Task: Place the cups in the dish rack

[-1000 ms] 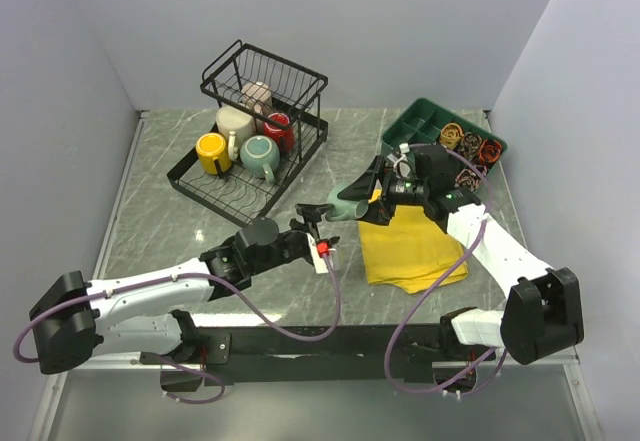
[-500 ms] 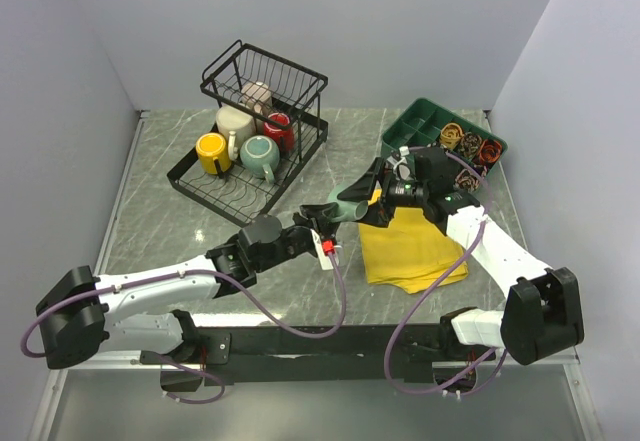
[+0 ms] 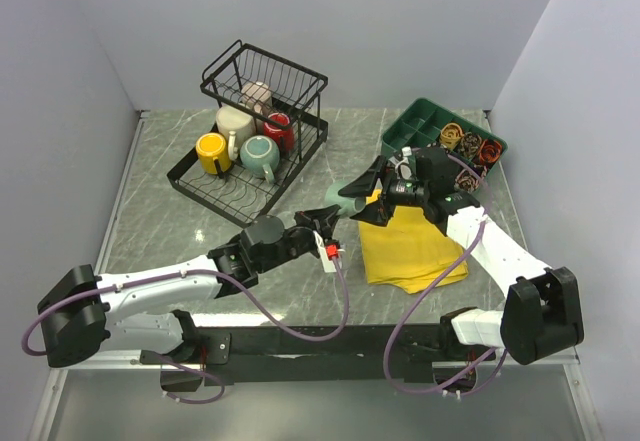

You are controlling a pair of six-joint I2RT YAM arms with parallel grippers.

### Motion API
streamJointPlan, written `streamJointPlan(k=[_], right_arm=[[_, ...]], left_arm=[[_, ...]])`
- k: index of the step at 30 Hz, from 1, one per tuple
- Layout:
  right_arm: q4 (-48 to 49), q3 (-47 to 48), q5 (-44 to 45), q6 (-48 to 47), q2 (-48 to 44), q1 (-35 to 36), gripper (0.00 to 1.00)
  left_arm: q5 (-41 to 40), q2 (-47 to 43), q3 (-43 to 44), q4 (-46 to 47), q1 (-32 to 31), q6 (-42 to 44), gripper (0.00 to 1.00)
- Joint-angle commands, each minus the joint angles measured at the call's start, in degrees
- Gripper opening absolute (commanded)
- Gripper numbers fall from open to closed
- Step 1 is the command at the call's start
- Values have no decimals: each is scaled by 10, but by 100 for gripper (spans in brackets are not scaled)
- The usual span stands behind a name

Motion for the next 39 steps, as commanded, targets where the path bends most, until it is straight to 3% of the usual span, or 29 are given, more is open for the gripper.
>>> streamJointPlan(k=[1, 7, 14, 23, 30, 35, 39], right_arm=[[26, 22, -75, 4, -1, 6, 12], [30, 10, -70, -6, 3, 7, 27], [29, 6, -61, -22, 0, 11, 56], [35, -15, -53, -39, -26, 12, 80], [48, -40, -44, -31, -38, 14, 93], [73, -58, -53, -33, -49, 15, 95], [141, -31, -130, -163, -56, 1, 98]], left_arm=[[-21, 0, 33, -5, 5, -14, 1], [-25, -23, 13, 6, 12, -105, 1], [-46, -53, -9, 21, 26, -186, 1], [-72, -103, -41, 34, 46, -279, 1], [-69, -135, -51, 35, 50, -268, 1], [-80, -136, -30, -5, 63, -274, 1], [-132, -174, -63, 4, 69, -352, 1]])
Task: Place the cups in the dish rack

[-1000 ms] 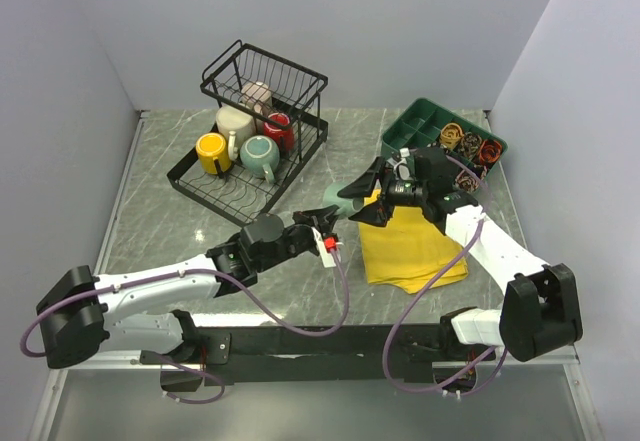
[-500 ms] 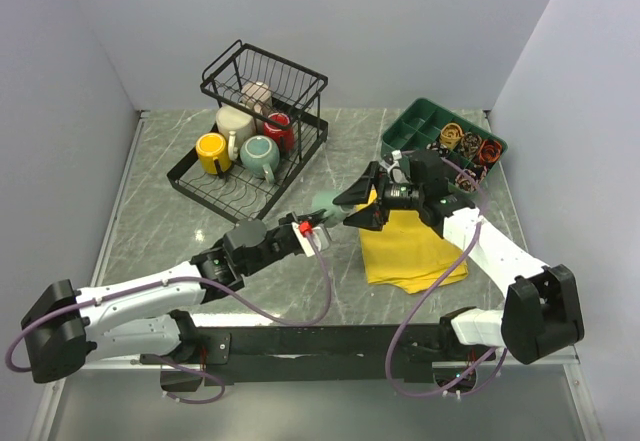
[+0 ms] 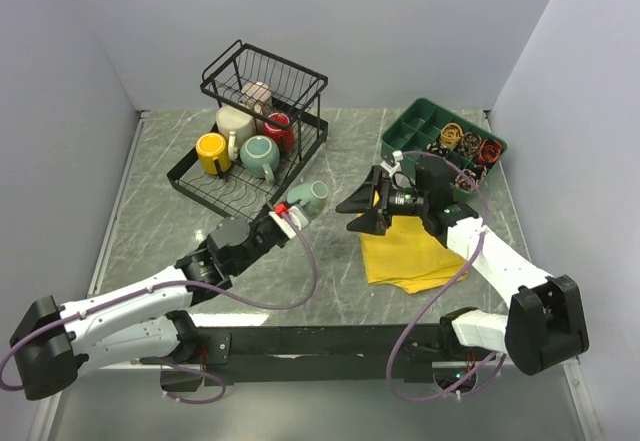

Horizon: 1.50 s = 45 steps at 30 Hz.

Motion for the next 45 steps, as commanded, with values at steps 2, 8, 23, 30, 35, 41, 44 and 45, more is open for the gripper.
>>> streamJointPlan(k=[2, 8, 23, 30, 35, 41, 44, 45], right_arm=[[83, 60, -145, -182, -12, -31, 100], [-339, 199, -193, -769, 100, -73, 100], [-619, 165, -212, -1178, 60, -204, 100], [-794, 204, -254, -1352, 107, -269, 100], [-808, 208, -255, -1365, 119, -272, 100], [-808, 205, -255, -1365, 113, -277, 100], [-808, 205, -255, -1364, 115, -280, 100], [-808, 205, -255, -1364, 116, -280, 100]], left_arm=[[-104, -85, -19, 62, 8, -110, 1], [-235, -175, -123, 129, 25, -223, 1], [-218, -48, -161, 299, 211, -353, 1], [-210, 29, -153, 329, 240, -367, 1], [-219, 88, -147, 362, 255, -373, 1], [-228, 157, -131, 393, 262, -369, 1], [-233, 183, -125, 405, 266, -373, 1], [-233, 193, -124, 416, 267, -372, 1]])
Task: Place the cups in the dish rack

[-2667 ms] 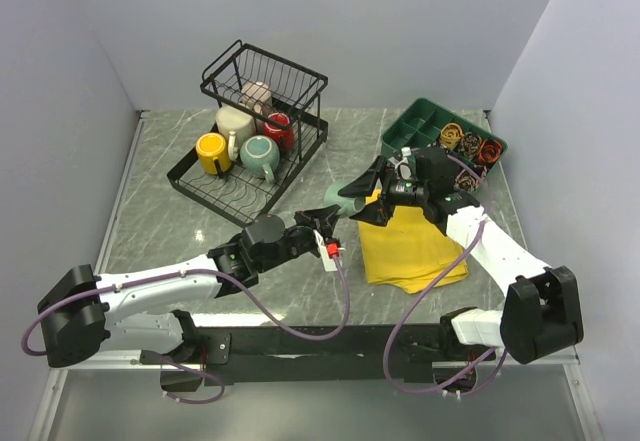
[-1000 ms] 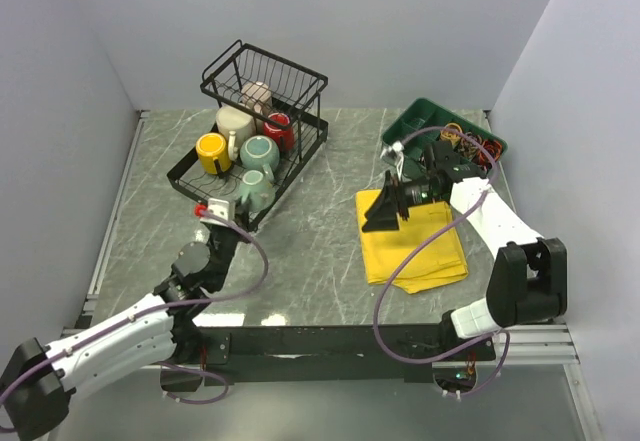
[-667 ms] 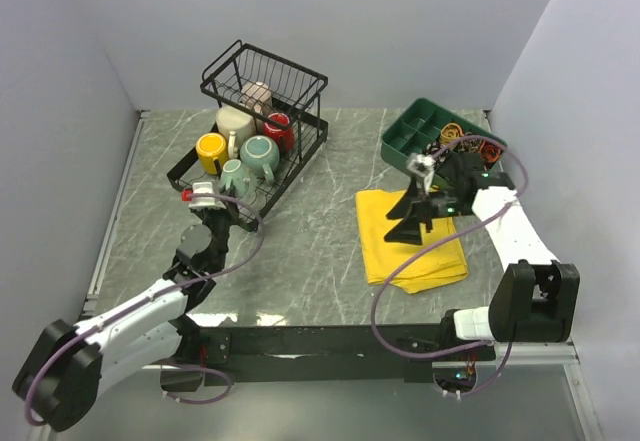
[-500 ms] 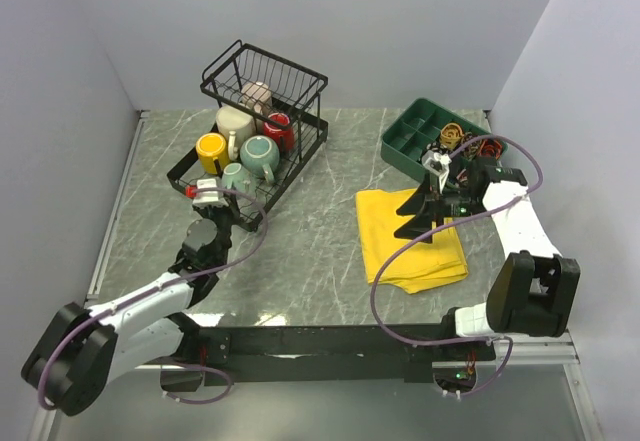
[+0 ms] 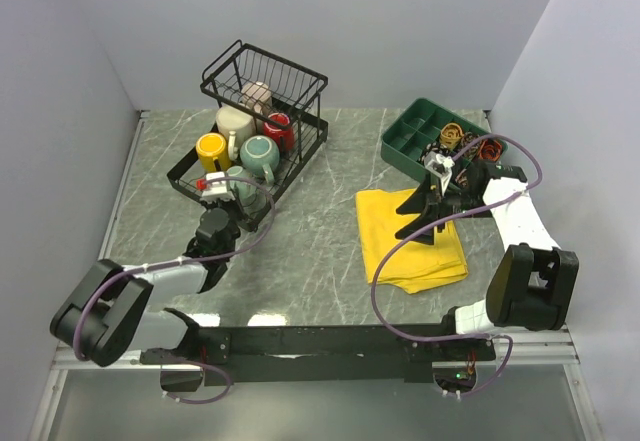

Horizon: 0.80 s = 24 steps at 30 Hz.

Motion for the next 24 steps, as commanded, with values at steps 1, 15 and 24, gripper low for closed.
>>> streamJointPlan(k=[1, 15, 24], right_arm=[[-64, 18, -16, -16, -2, -7, 100], [-63, 18, -16, -15, 4, -13, 100], [-64, 17, -16, -15, 4, -17, 100]], left_arm=[[-8, 24, 31, 103, 5, -10, 1], [-18, 104, 32, 156, 10, -27, 1], [-17, 117, 32, 151, 10, -53, 1]])
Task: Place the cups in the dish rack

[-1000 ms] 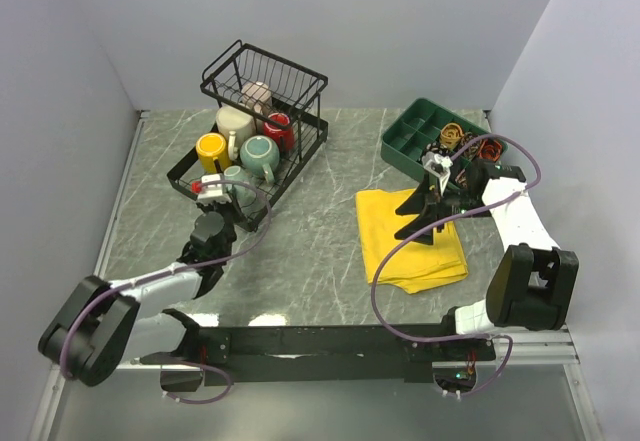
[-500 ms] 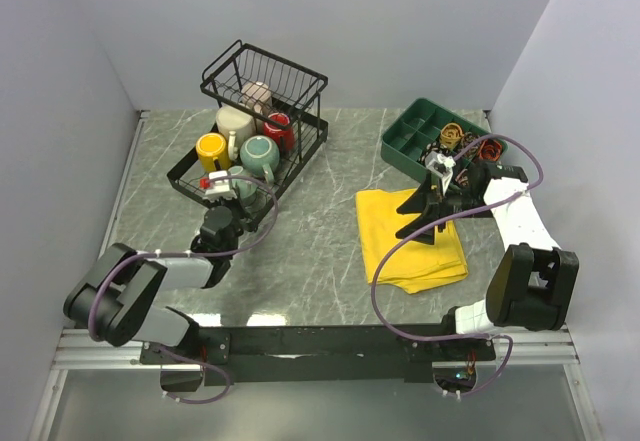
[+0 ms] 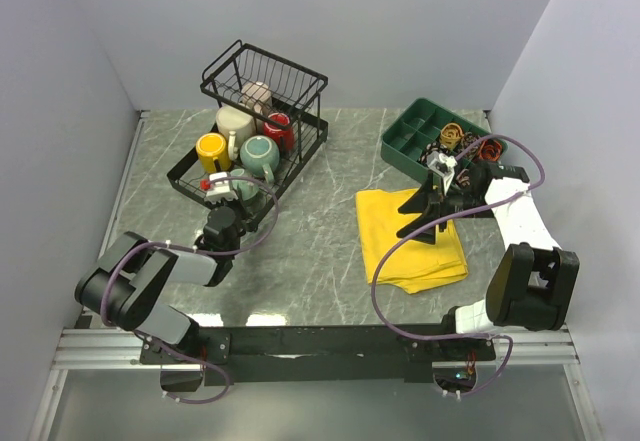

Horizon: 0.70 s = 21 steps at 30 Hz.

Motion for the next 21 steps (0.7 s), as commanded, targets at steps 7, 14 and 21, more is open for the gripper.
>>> streamJointPlan(k=[7, 14, 21], right_arm=[[-60, 18, -12, -10, 4, -6, 100], [-60, 19, -13, -8, 2, -9, 100], [-60, 20, -13, -7, 2, -9, 100]], left_arm=[[-8, 0, 26, 39, 2, -55, 1], [-12, 7, 12, 45, 2, -77, 4], [-11, 15, -4, 38, -3, -91, 33]])
